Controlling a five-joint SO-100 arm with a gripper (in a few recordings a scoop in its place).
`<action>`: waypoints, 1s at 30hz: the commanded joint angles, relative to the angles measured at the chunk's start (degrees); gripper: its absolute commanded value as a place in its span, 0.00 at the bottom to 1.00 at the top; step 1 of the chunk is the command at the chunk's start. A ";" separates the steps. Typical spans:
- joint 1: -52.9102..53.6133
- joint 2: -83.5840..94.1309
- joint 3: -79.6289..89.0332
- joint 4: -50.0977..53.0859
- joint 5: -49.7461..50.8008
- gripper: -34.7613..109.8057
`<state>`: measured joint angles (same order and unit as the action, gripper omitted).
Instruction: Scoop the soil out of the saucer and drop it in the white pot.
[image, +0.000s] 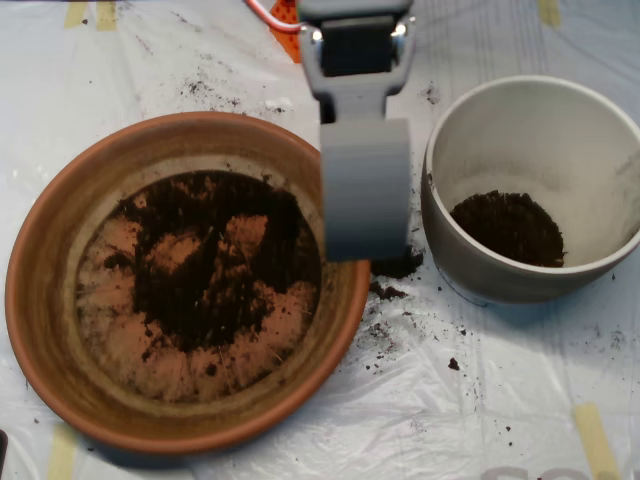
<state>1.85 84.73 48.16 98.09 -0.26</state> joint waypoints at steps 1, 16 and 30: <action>5.71 4.13 7.91 -4.92 -0.79 0.52; 21.18 11.78 54.32 -32.26 -8.79 0.60; 26.54 -8.79 42.98 -25.31 -11.25 0.62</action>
<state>26.81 74.97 97.03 71.37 -11.25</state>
